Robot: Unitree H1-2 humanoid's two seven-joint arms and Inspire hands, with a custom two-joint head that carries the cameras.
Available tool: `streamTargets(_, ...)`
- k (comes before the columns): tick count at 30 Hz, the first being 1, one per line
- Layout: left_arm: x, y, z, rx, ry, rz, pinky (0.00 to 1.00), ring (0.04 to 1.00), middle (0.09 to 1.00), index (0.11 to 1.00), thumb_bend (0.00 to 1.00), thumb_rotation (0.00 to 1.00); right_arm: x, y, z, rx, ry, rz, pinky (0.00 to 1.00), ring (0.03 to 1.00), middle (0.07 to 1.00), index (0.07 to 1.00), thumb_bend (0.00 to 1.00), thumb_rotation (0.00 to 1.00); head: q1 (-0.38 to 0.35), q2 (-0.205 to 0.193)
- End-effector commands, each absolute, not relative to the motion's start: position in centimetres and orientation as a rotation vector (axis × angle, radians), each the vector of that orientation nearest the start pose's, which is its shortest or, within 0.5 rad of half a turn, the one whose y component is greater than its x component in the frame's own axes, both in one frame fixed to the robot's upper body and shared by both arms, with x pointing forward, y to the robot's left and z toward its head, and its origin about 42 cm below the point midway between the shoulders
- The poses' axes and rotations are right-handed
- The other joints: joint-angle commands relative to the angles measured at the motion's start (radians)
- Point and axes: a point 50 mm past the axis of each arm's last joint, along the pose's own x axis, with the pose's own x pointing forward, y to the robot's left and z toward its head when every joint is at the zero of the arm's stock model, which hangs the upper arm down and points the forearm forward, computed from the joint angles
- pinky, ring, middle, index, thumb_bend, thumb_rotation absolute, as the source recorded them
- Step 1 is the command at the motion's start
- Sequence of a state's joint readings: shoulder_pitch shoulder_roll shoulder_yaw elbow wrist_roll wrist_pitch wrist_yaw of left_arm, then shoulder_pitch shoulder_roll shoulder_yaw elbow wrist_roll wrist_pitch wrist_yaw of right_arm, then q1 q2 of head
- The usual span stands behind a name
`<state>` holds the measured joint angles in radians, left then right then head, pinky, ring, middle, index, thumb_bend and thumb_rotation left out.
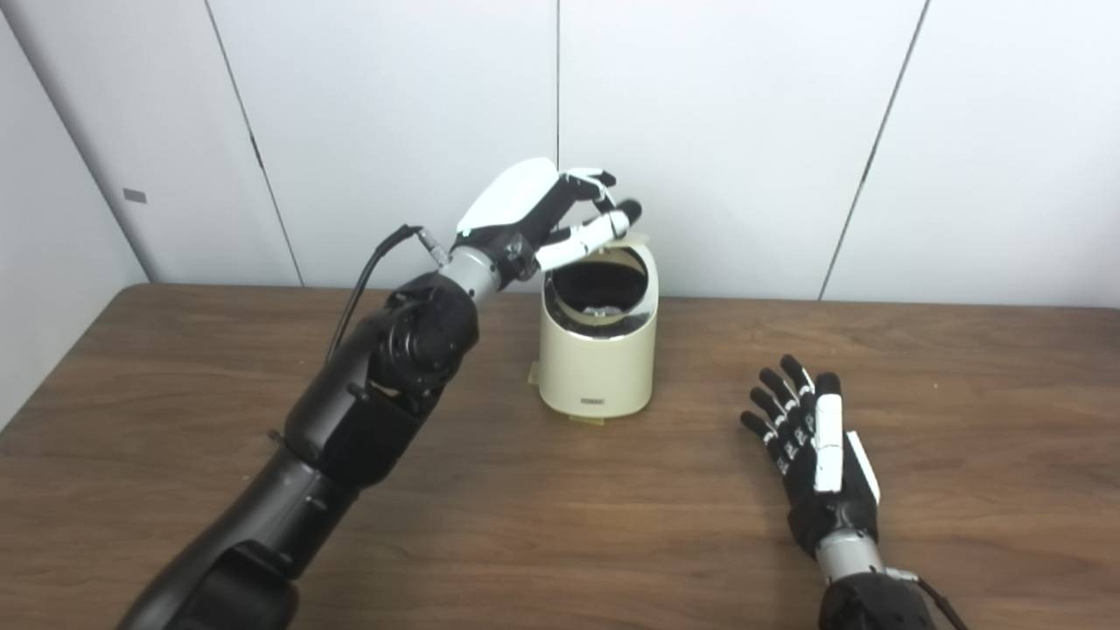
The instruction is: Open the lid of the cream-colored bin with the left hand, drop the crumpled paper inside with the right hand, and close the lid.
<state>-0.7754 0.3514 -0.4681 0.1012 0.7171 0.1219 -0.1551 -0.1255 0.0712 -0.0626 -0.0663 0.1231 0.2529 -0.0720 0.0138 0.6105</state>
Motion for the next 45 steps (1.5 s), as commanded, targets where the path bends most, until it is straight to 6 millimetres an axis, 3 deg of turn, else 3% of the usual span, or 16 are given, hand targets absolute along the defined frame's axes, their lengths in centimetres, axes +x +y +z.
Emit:
streamTargets(1, 44.9, 14.4, 34.5, 1.377, -0.734, -0.208, 0.83, 0.906, 0.864, 0.600, 0.51, 1.00, 32.5, -18.8, 13.9, 0.186, 0.085, -0.062, 0.86, 0.909, 0.913, 0.958, 0.59, 1.00, 0.000, 0.003)
streamTargets(7, 44.3, 14.4, 34.1, 1.472, -0.806, -0.155, 0.83, 0.907, 0.839, 0.571, 0.46, 1.00, 32.3, -19.0, 14.1, 0.160, 0.087, -0.055, 0.86, 0.926, 0.914, 0.971, 0.60, 1.00, 0.001, 0.017)
streamTargets(12, 44.1, 14.6, 33.6, 1.512, -0.809, -0.161, 0.86, 0.898, 0.829, 0.580, 0.48, 1.00, 32.1, -19.1, 14.7, 0.149, 0.079, -0.040, 0.85, 0.935, 0.920, 0.989, 0.60, 1.00, 0.000, 0.032)
streamTargets(20, 43.7, 14.8, 32.0, 1.577, -0.715, -0.242, 0.90, 0.943, 0.876, 0.658, 0.50, 1.00, 31.7, -19.1, 15.2, 0.074, 0.055, -0.003, 0.87, 0.936, 0.920, 1.000, 0.61, 1.00, -0.004, 0.049)
streamTargets(27, 43.3, 14.7, 30.2, 1.549, -0.681, -0.285, 0.86, 0.927, 0.872, 0.659, 0.52, 1.00, 31.6, -19.2, 15.6, 0.048, 0.058, 0.009, 0.89, 0.940, 0.924, 1.000, 0.62, 1.00, -0.005, 0.065)
streamTargets(32, 42.9, 14.6, 29.4, 1.542, -0.635, -0.320, 0.90, 0.959, 0.903, 0.711, 0.54, 1.00, 31.5, -19.3, 16.1, 0.030, 0.060, 0.010, 0.89, 0.938, 0.919, 1.000, 0.62, 1.00, -0.003, 0.074)
streamTargets(45, 42.0, 14.3, 26.0, 1.568, -0.531, -0.395, 0.92, 0.989, 0.944, 0.733, 0.54, 1.00, 31.2, -19.4, 16.6, 0.022, 0.059, 0.019, 0.92, 0.944, 0.926, 1.000, 0.61, 1.00, -0.017, 0.087)
